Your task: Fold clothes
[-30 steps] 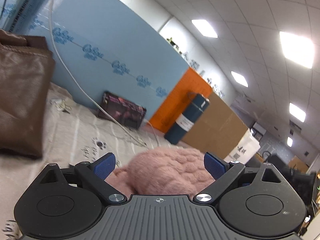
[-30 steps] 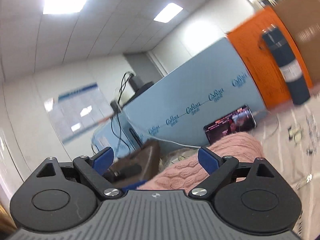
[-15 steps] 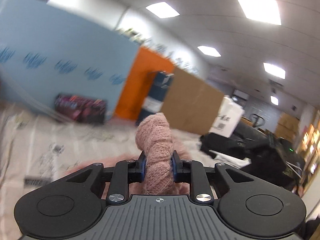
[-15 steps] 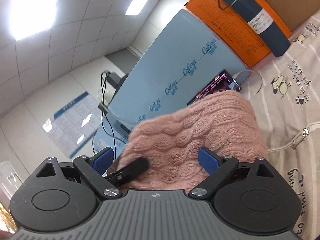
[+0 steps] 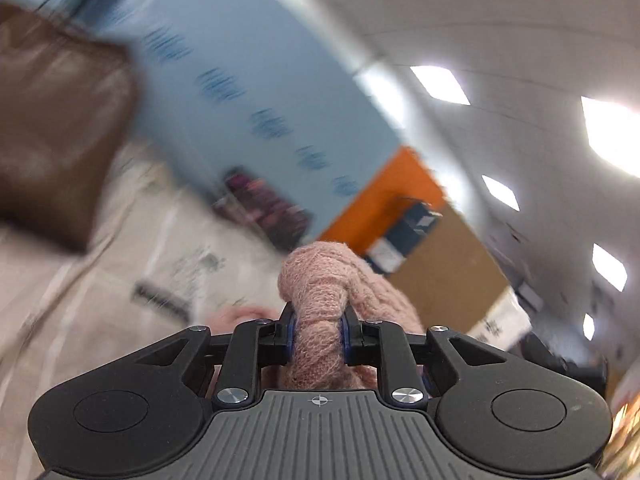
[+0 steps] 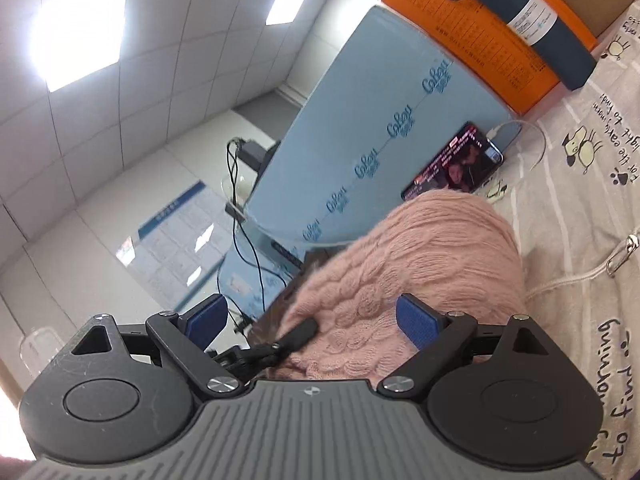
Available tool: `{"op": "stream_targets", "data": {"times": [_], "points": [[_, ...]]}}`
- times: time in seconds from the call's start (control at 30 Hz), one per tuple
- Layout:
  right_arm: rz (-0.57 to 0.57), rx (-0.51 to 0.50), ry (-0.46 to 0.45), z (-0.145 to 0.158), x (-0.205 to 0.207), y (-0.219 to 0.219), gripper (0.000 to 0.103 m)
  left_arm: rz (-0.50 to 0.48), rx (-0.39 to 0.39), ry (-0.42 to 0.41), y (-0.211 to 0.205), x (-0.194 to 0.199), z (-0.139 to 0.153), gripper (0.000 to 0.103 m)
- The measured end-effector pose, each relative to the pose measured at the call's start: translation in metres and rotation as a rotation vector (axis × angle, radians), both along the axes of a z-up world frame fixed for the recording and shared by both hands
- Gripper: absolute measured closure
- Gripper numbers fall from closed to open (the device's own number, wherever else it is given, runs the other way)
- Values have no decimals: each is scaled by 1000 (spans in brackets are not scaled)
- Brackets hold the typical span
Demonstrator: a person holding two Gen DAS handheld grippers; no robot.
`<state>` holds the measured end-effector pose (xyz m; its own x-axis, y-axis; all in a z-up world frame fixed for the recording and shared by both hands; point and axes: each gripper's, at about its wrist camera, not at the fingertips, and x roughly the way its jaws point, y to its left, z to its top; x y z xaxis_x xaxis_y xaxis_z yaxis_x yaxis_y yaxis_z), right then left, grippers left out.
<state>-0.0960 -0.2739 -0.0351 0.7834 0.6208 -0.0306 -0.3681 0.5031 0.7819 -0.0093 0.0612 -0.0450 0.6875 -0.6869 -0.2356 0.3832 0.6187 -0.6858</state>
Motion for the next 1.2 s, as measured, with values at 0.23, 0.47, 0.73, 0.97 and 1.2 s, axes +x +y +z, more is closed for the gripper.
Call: {"op": "stream_targets", "data": {"times": [0.23,0.47,0.73,0.97,1.2], "points": [[2,-23,-37,1,-7,5,11,19,54,-46,8,-13,5,83],[-26,-54,30,-1,1,3,11,84,204,-16,1,-14,4,78],[-51,-191,136,-12,18,16,12,131,273,12,-2,-15,-2,41],[-164,-156,12,-1,-4,9,7,140,215,104,4,-10,-3,16],[-310,-146,228,-18,13,-11,6,106,163,131,2,-10,-7,12]]}}
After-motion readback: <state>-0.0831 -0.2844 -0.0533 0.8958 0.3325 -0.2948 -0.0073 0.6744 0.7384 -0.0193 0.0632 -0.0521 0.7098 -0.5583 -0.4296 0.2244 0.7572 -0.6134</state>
